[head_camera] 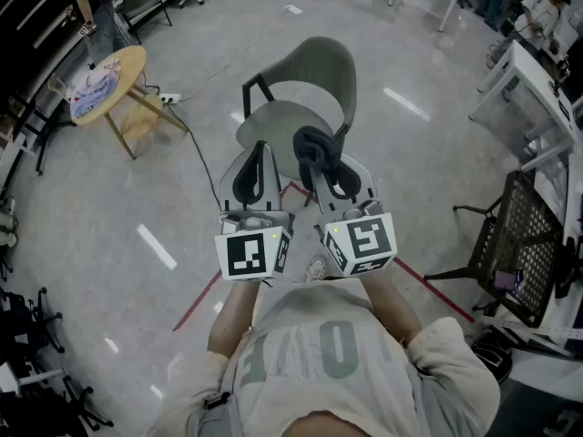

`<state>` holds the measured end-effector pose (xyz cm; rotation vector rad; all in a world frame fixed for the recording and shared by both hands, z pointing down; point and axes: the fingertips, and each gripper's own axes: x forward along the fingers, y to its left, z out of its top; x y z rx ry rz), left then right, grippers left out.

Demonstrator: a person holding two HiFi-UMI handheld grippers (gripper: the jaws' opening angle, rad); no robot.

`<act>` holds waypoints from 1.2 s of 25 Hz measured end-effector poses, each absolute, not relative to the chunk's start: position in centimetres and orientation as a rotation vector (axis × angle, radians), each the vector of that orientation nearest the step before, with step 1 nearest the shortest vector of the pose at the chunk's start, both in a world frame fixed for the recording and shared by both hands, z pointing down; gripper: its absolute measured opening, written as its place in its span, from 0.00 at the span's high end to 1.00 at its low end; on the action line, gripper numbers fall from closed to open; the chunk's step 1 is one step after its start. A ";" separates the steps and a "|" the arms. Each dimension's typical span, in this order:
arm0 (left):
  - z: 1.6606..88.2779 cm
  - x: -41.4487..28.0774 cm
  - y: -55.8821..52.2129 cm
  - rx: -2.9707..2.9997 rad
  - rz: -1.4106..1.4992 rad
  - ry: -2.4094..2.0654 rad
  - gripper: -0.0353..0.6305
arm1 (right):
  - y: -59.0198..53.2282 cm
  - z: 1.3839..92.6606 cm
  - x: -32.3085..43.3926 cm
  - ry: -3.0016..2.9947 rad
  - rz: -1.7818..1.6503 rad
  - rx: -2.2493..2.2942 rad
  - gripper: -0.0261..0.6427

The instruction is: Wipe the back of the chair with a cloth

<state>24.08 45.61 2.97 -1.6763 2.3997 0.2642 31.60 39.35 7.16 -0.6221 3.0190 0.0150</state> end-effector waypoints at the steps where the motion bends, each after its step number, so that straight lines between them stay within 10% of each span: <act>1: 3.0 24.1 45.4 -1.676 0.265 2.397 0.93 | 39.1 7.3 31.7 3.017 0.012 -0.630 0.87; 30: 6.6 18.6 43.7 -1.511 0.217 2.550 0.92 | 33.5 11.9 30.6 3.082 -0.156 -0.595 0.87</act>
